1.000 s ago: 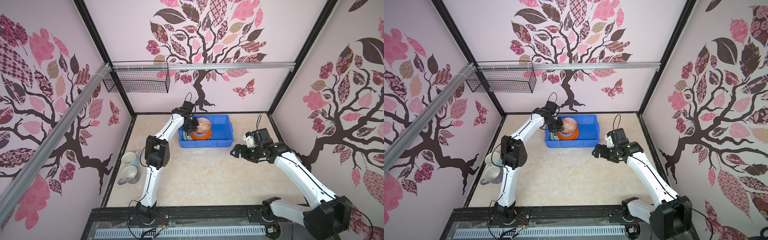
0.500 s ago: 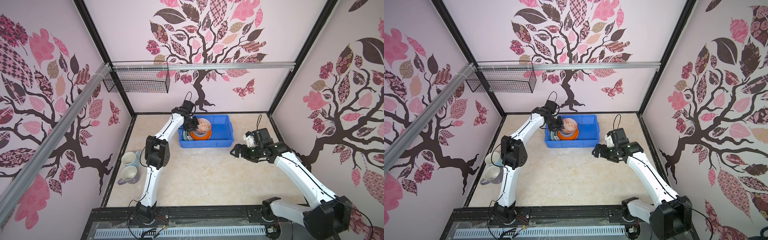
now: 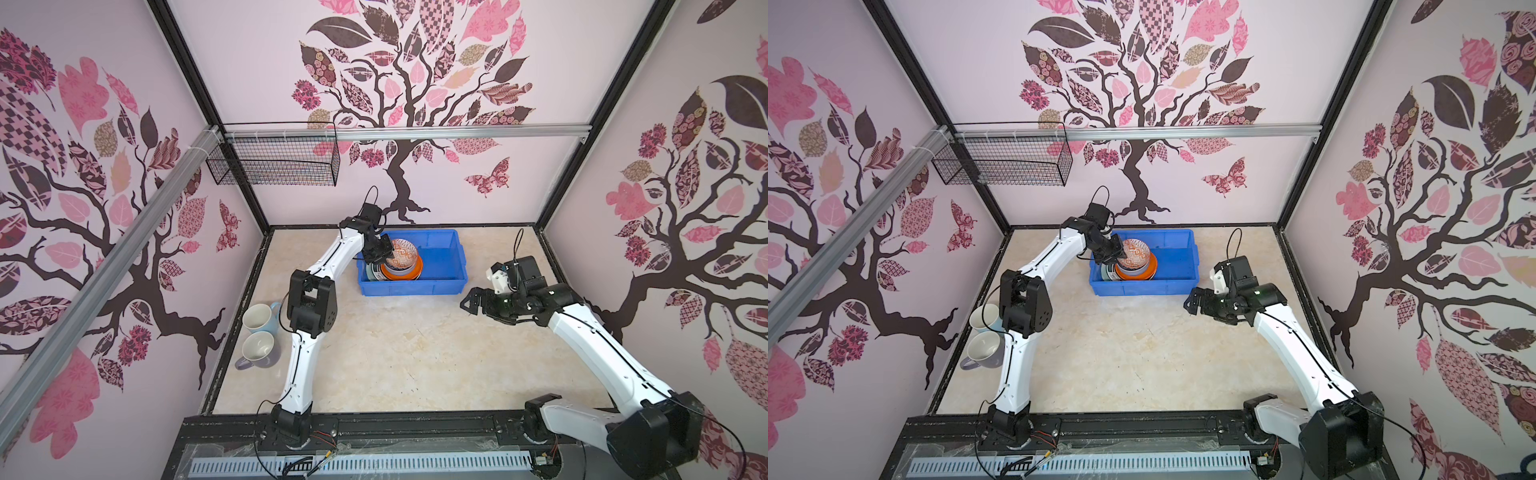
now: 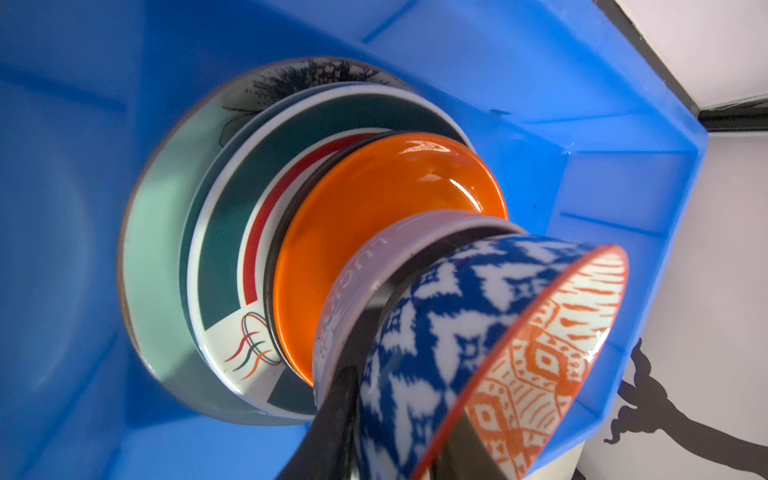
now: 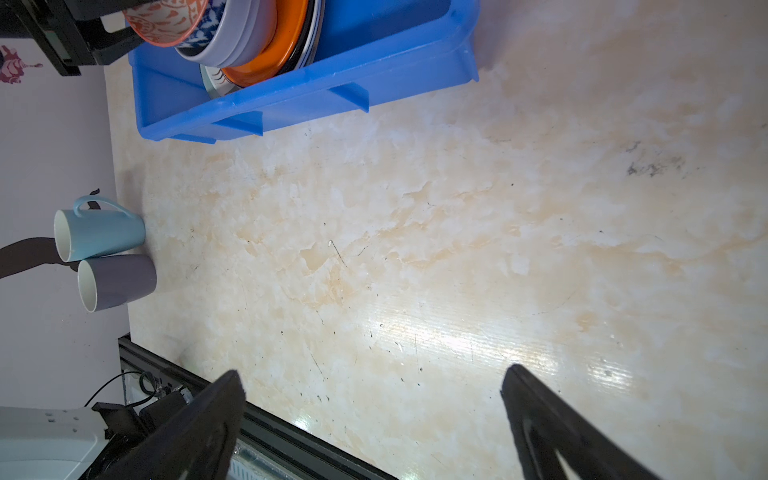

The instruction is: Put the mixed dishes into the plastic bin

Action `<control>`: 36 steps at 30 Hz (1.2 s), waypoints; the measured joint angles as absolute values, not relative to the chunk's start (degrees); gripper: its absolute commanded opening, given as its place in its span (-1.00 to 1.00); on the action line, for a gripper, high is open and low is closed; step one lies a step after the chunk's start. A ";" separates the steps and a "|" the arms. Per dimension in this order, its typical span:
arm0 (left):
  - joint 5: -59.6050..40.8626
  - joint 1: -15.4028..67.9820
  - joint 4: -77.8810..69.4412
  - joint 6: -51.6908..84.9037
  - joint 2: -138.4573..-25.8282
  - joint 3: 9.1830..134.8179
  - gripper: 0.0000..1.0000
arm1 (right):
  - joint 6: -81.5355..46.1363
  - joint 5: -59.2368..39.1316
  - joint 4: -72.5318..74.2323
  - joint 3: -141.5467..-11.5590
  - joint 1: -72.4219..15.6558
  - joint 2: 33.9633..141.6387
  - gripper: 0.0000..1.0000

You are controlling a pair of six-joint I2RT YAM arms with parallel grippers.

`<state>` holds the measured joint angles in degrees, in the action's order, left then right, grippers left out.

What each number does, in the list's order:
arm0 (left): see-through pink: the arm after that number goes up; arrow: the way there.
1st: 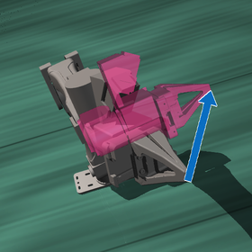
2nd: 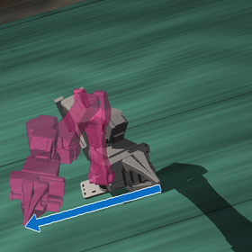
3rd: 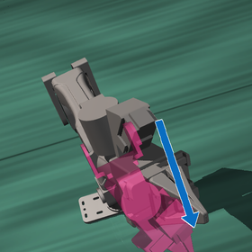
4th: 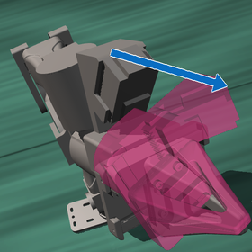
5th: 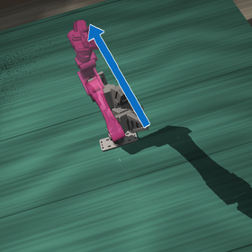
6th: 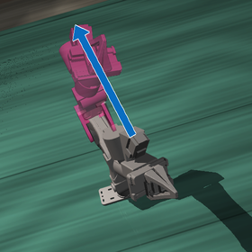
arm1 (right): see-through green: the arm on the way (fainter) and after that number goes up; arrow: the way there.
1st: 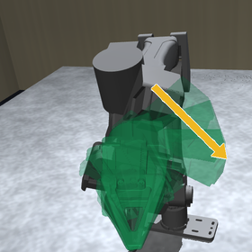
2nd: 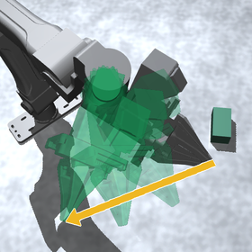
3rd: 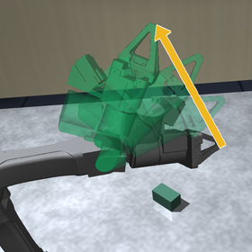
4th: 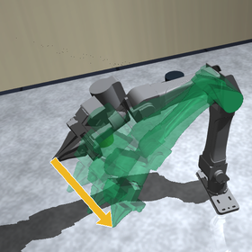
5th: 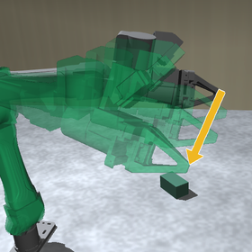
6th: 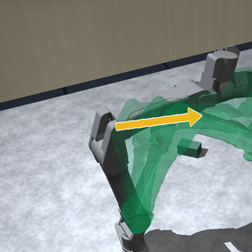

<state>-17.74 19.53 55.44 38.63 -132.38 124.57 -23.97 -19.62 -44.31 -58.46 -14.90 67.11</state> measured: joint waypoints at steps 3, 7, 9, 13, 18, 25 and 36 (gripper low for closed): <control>-18.37 19.53 55.16 38.57 -132.35 124.57 0.03 | -24.12 -19.77 -44.23 -58.46 -14.90 67.16 0.99; -18.52 19.35 55.16 38.15 -132.20 124.53 0.06 | -24.43 -19.79 -43.72 -58.46 -14.90 67.22 0.99; -18.55 19.14 55.24 37.80 -131.68 124.20 0.08 | -24.62 -19.84 -43.53 -58.46 -14.90 67.22 0.99; -18.50 18.39 55.92 37.23 -130.28 123.63 0.16 | -25.28 -20.18 -43.07 -58.43 -14.90 67.22 0.99; -18.52 16.88 56.23 36.03 -128.70 122.54 0.20 | -26.20 -20.91 -41.47 -58.41 -14.90 67.24 0.99; -19.70 15.27 56.23 35.00 -128.16 118.61 -0.02 | -27.29 -21.87 -39.64 -58.41 -14.85 68.47 0.99; -20.58 14.20 56.29 33.85 -127.04 117.69 0.07 | -28.51 -22.65 -38.22 -58.41 -14.85 69.45 0.99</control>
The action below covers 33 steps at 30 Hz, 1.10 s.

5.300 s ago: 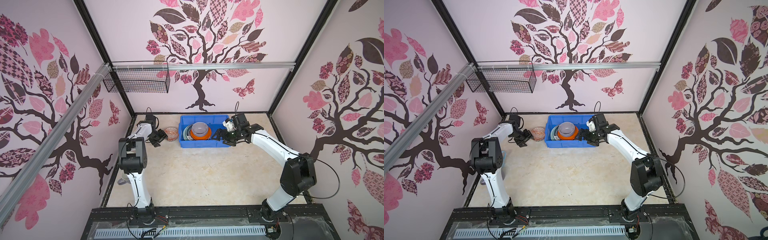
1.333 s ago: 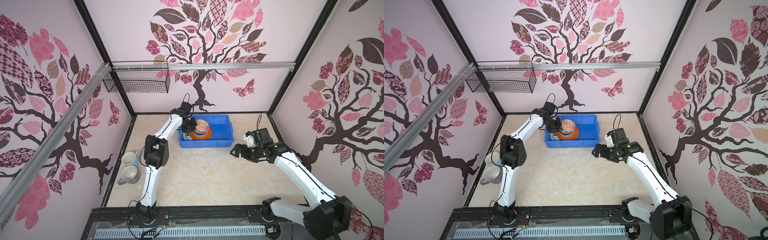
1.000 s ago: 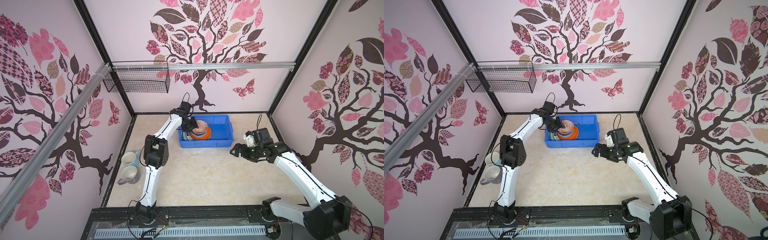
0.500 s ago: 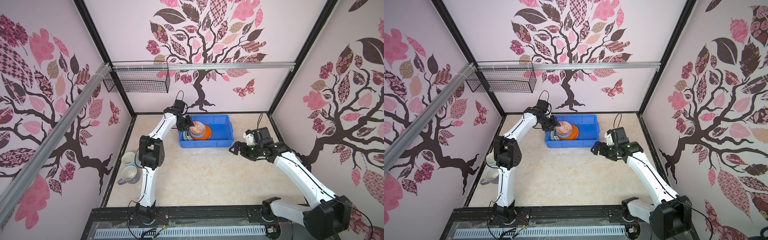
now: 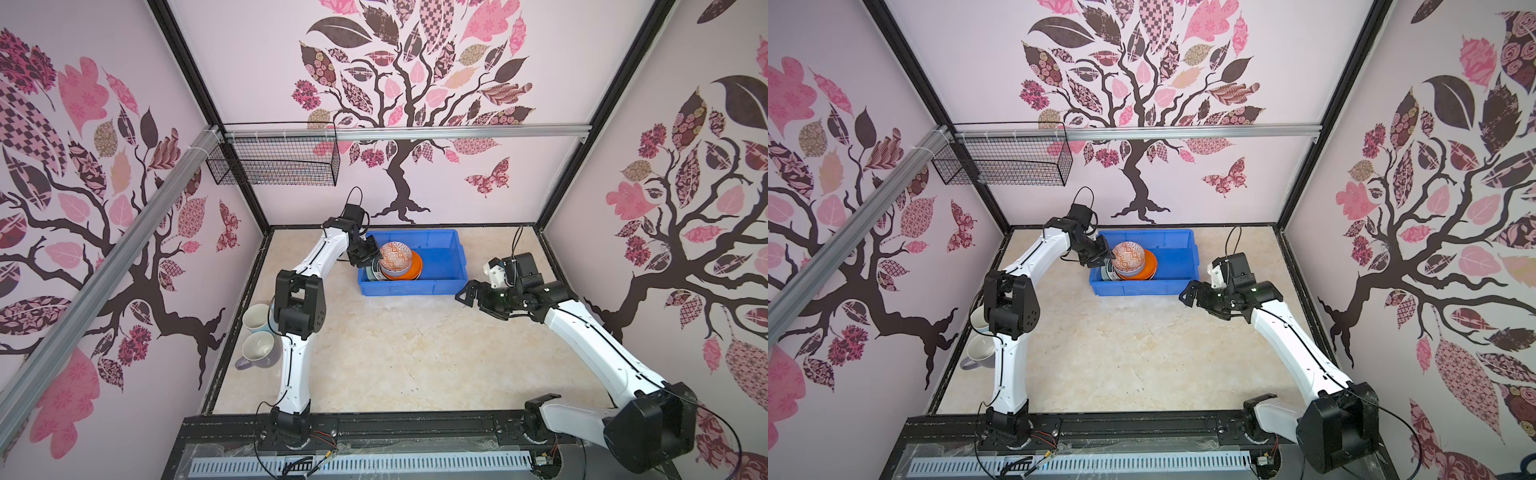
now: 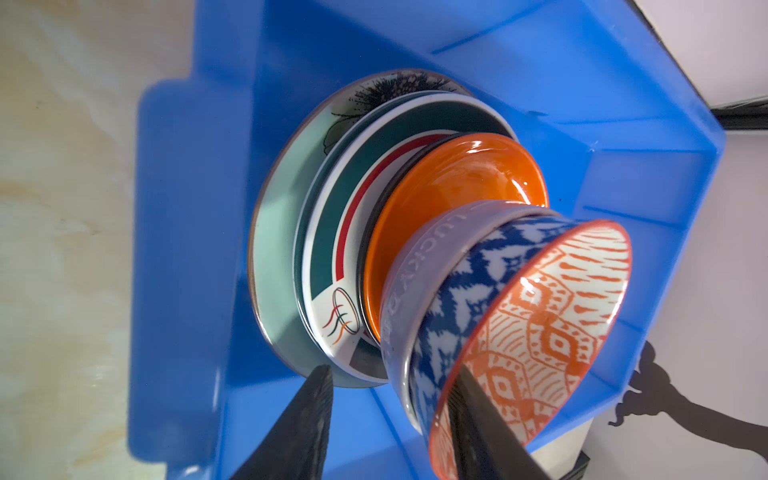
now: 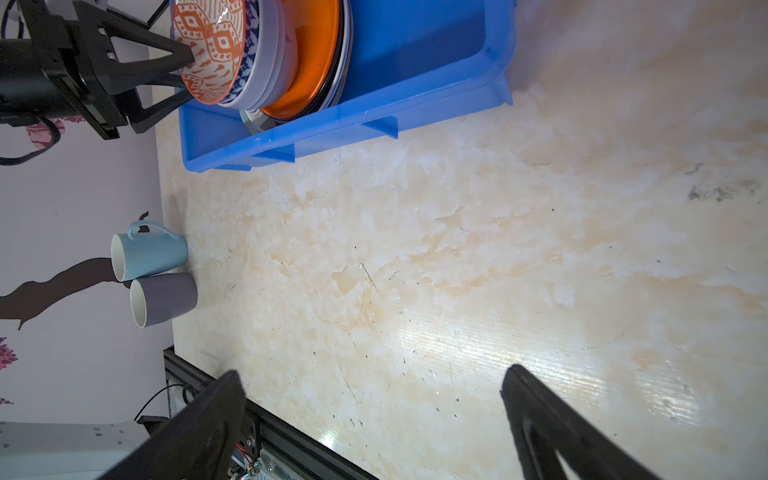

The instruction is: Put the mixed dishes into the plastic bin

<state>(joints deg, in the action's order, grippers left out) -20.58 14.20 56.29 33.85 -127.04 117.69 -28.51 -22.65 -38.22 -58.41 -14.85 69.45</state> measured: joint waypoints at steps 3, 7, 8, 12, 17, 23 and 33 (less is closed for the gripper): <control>-21.17 13.58 56.27 33.39 -124.53 116.84 0.21 | -28.51 -22.72 -37.93 -58.41 -14.85 69.97 0.99; -22.39 12.01 55.70 33.15 -118.83 113.93 0.48 | -28.49 -22.70 -37.85 -58.43 -14.85 70.57 0.99; -22.81 11.49 55.33 32.99 -116.77 112.64 0.55 | -28.47 -22.68 -37.85 -58.46 -14.85 70.59 0.99; -23.22 9.69 54.48 32.36 -108.12 107.00 0.63 | -28.27 -22.41 -37.95 -58.57 -14.85 70.59 0.99; -22.31 9.37 54.00 30.39 -99.20 99.55 0.64 | -28.21 -21.39 -38.85 -58.54 -14.85 70.08 0.99; -20.69 9.45 55.09 28.45 -89.93 85.03 0.64 | -28.32 -19.94 -40.60 -55.29 -14.85 63.61 1.00; -17.50 9.47 59.13 29.12 -65.17 66.35 0.65 | -30.83 -19.77 -47.55 -44.10 -14.83 44.14 0.99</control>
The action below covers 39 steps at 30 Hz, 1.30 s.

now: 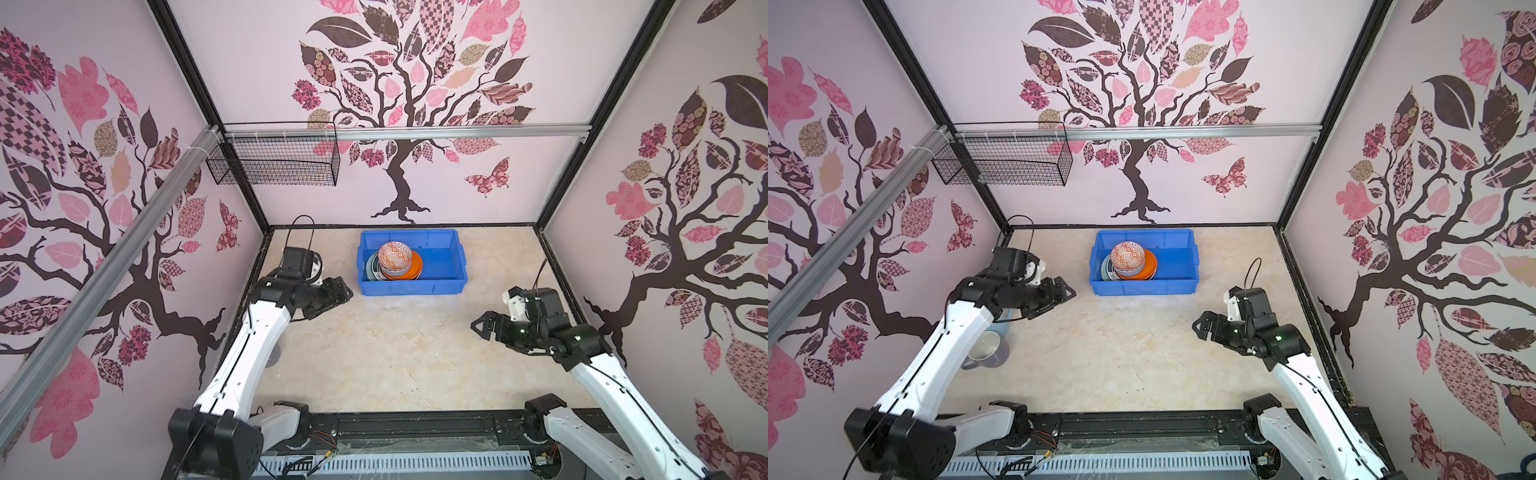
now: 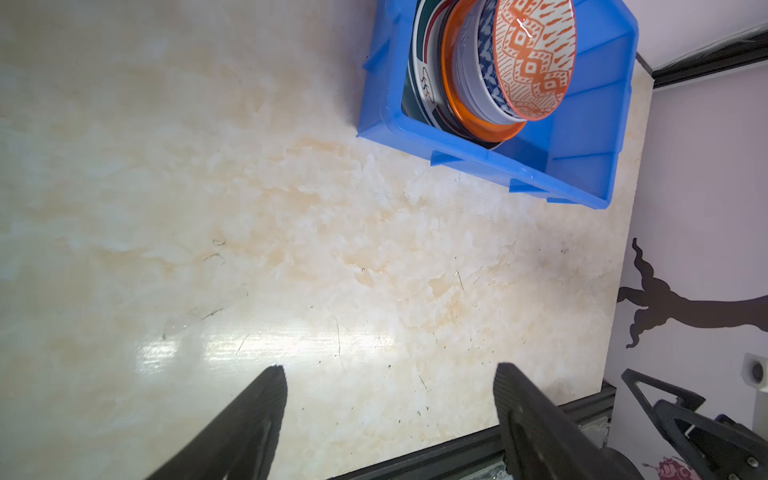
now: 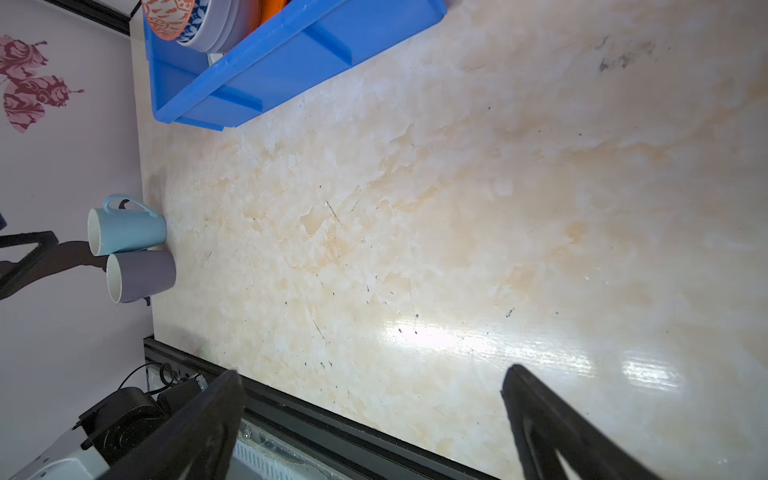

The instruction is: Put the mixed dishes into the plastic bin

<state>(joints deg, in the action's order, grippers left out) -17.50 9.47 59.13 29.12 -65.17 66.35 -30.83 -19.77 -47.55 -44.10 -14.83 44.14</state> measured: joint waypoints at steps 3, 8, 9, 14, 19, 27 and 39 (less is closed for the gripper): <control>-14.28 9.54 62.76 29.15 -57.89 63.83 0.71 | -31.81 -19.81 -49.28 -41.67 -14.81 39.62 0.99; -8.69 9.78 68.60 29.36 -51.16 61.67 0.71 | -33.10 -20.08 -52.38 -39.57 -14.81 34.81 1.00; -8.36 9.78 68.95 29.58 -50.39 60.73 0.71 | -33.12 -19.90 -52.60 -39.48 -14.83 34.63 0.99; -6.66 9.78 69.36 30.28 -49.45 59.20 0.77 | -32.75 -19.03 -51.92 -39.44 -14.81 38.24 0.99; -3.86 8.97 69.17 29.78 -50.48 60.40 0.83 | -30.96 -18.70 -47.79 -43.31 -14.81 52.75 0.99; -7.31 8.64 60.31 28.08 -65.04 66.50 0.68 | -27.99 -13.76 -39.79 -62.52 -14.79 75.44 0.61; -12.21 10.74 48.58 25.56 -97.47 85.58 0.54 | -24.34 -6.11 -38.54 -88.38 -14.66 103.79 0.09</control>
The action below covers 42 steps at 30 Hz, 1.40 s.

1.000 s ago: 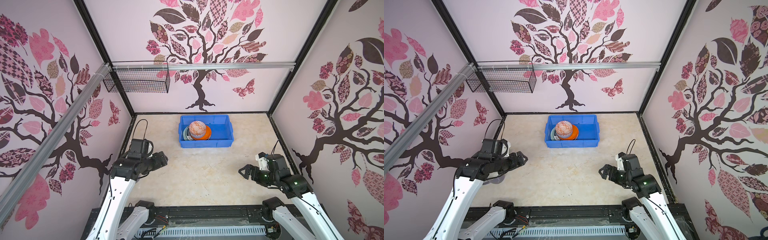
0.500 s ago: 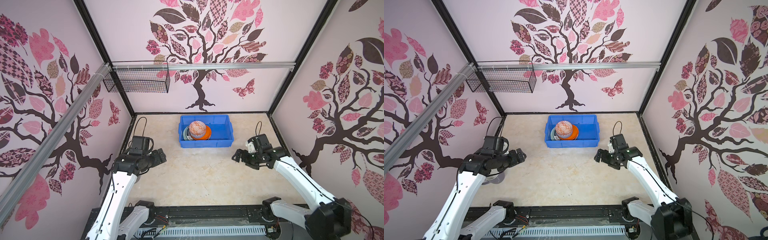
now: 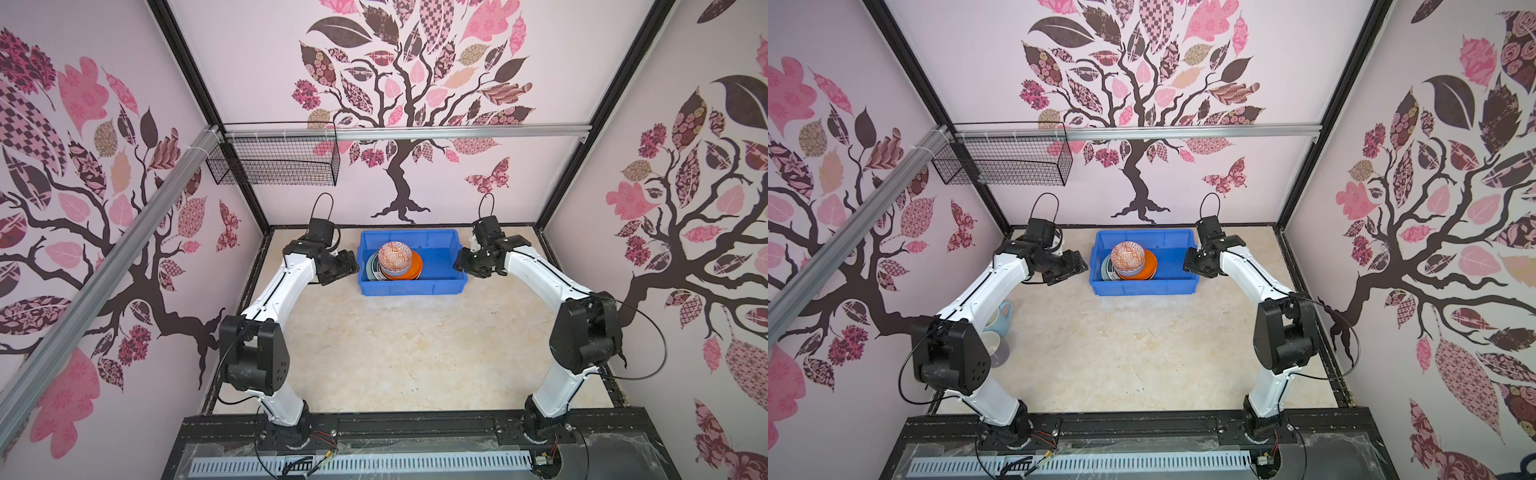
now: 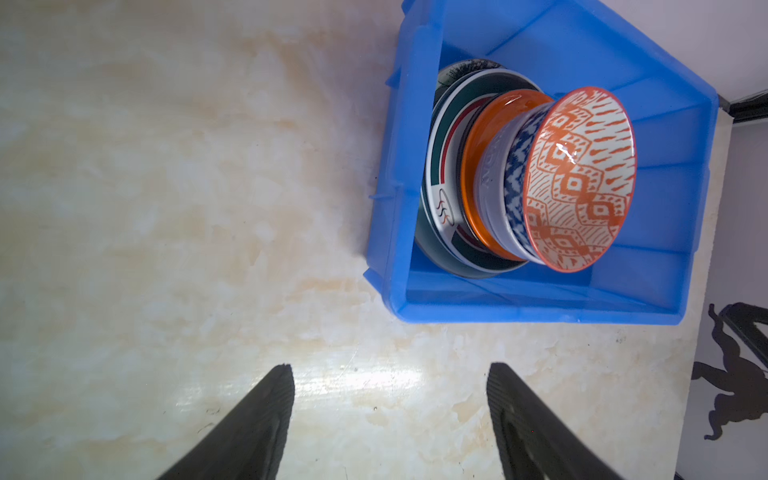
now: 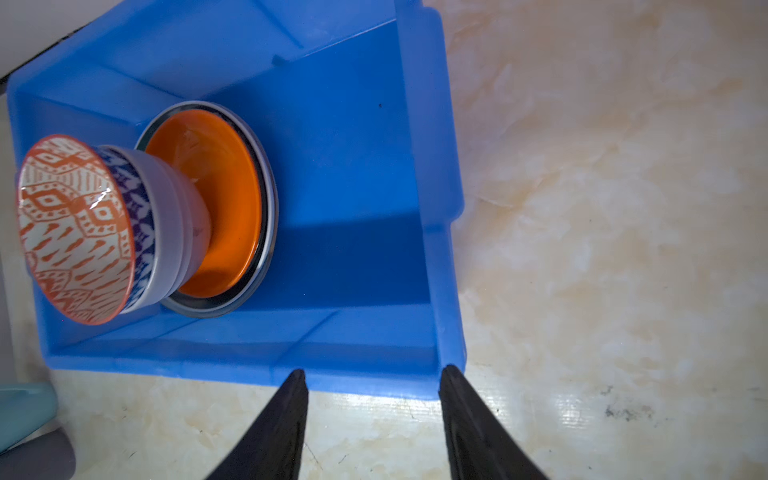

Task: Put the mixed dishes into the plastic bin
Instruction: 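Move both grippers to opposite walls of the blue bin and grip them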

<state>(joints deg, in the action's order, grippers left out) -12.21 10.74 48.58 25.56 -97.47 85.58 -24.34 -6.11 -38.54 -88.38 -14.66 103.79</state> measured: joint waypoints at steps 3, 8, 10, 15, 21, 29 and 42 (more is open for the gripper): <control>-11.66 11.86 47.66 24.88 -100.05 86.80 0.54 | -23.22 -3.01 -39.66 -92.23 -14.48 106.50 0.11; -10.94 12.91 47.42 23.90 -103.02 88.14 0.52 | -21.80 0.73 -39.86 -93.82 -14.28 108.12 0.11; -10.48 13.30 47.29 23.81 -105.38 89.47 0.52 | -21.58 1.45 -39.86 -93.82 -14.06 109.03 0.11; -8.69 14.57 47.13 23.79 -111.22 91.46 0.48 | -21.43 1.52 -39.68 -93.82 -13.39 112.25 0.07; -7.75 15.33 47.35 23.99 -114.45 92.44 0.29 | -21.82 -0.43 -39.90 -93.84 -13.30 116.62 -0.24; -7.66 15.31 47.37 24.14 -116.77 94.67 -0.18 | -22.11 -3.88 -38.68 -92.82 -13.34 117.10 -0.51; -5.54 14.59 46.44 24.34 -115.66 92.38 -0.49 | -20.91 -2.00 -38.68 -91.70 -16.80 116.99 -0.55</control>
